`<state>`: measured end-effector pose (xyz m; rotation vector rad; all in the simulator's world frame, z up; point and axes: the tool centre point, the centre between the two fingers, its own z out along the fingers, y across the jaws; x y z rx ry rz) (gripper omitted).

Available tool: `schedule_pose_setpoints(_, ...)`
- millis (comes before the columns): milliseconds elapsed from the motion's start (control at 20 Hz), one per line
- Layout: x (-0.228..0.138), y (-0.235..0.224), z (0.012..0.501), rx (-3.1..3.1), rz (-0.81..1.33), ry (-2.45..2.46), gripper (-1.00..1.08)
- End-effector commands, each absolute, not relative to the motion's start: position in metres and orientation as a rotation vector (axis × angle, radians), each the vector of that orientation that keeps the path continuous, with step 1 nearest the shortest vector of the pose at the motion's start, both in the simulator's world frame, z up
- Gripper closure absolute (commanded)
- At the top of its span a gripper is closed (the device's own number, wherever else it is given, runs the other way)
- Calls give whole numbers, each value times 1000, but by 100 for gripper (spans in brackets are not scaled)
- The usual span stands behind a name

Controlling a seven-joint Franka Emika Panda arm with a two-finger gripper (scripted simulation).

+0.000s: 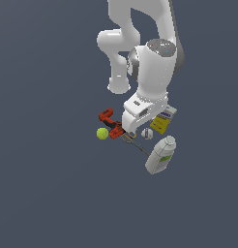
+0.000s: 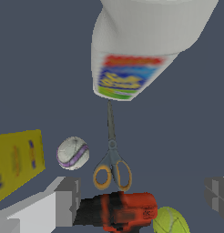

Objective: Pick up a designated object from a clutter of objects.

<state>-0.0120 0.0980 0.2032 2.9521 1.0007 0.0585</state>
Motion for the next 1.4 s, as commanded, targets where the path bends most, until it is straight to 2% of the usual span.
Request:
schedule_pose_setpoints(0, -21, 108, 183, 2900, 47, 1142, -92)
schedule_pose_setpoints(650, -71, 149, 104, 2623, 6, 1713, -92)
schedule_pose_setpoints(1350, -86, 157, 85, 2547, -1, 1838, -92)
